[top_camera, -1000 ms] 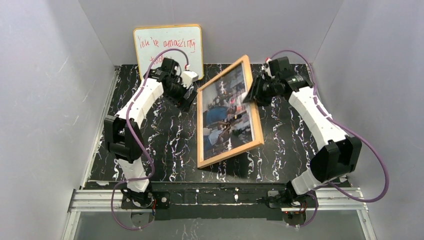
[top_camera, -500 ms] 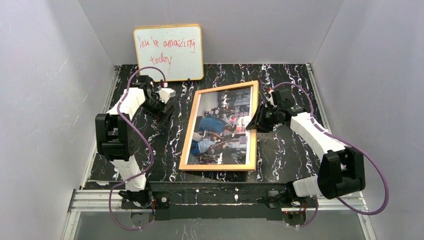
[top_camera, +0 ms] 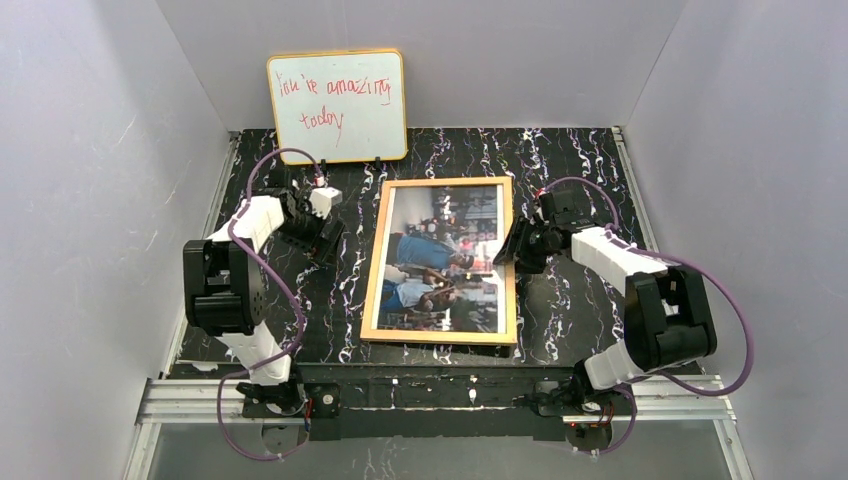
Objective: Put the photo into the frame
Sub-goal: Turn over the photo frame at the center of the board, then reset both arms
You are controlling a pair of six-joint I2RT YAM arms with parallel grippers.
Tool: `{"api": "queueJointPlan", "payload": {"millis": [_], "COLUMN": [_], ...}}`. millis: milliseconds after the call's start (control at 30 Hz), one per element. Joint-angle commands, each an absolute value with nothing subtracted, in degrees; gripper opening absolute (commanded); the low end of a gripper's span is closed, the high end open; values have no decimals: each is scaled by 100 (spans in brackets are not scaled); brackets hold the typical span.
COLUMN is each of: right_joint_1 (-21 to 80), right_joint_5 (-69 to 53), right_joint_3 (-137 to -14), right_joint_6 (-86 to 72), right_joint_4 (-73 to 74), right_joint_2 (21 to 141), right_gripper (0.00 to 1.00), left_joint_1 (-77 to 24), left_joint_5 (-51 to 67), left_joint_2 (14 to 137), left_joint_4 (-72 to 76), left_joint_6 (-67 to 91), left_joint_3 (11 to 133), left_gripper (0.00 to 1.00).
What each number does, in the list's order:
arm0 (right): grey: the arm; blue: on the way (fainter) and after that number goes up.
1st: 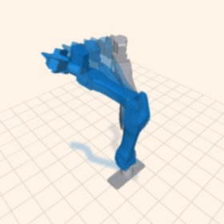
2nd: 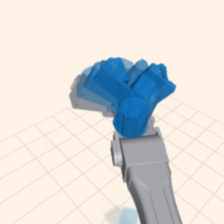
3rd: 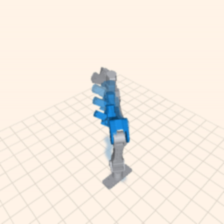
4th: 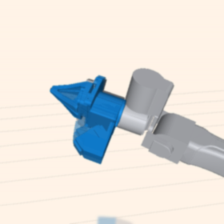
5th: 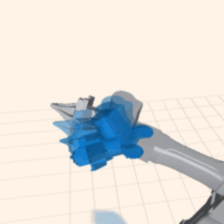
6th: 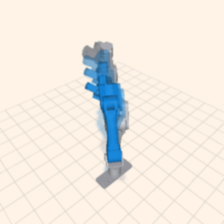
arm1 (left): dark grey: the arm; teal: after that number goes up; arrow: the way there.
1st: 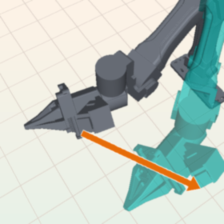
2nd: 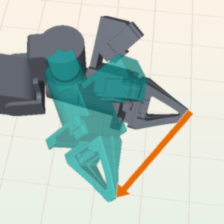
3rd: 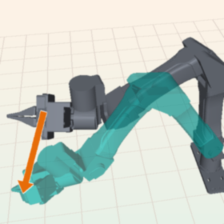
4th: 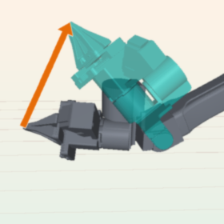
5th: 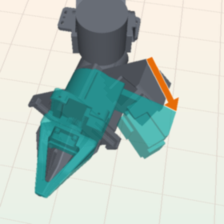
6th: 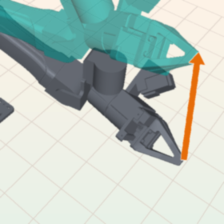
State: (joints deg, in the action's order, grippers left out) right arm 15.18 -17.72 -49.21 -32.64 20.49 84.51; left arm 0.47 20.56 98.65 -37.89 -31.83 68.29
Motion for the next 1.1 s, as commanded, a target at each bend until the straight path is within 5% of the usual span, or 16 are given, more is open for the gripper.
{"api": "queueJointPlan", "payload": {"millis": [0, 133, 367, 467, 667, 767, 1067], "right_joint_1": [1407, 1397, 1124, 907, 879, 793, 767], "right_joint_5": [-1179, -880, 541, 2077, 4139, 4224, 3551], "right_joint_3": [-4944, -5006, -5351, -5353, -4030, -3885, -1846], "right_joint_6": [-3251, -3208, -2958, -3071, -1494, -1590, -557], "right_joint_4": [1851, 1968, 2415, 2253, -370, -617, -5113], "right_joint_2": [8614, 8611, 8137, 7784, 7476, 7845, 7768], "right_gripper": [70, 98, 99, 99, 99, 99, 99], "left_joint_1": [283, 425, 506, 510, 510, 499, 455], "left_joint_5": [2038, 2013, 1618, 1806, 1659, 1487, 1195], "left_joint_2": [9482, 9296, 9014, 8969, 8924, 9054, 9260], "left_joint_4": [-3169, -2822, -1513, -543, 2277, 3688, 6297], "left_joint_6": [-2788, -2534, -1439, -1153, -202, -37, 172], "left_joint_3": [6459, 6287, 5762, 5118, 3561, 2873, 1817], "left_gripper": [98, 98, 98, 98, 98, 98, 98]}}
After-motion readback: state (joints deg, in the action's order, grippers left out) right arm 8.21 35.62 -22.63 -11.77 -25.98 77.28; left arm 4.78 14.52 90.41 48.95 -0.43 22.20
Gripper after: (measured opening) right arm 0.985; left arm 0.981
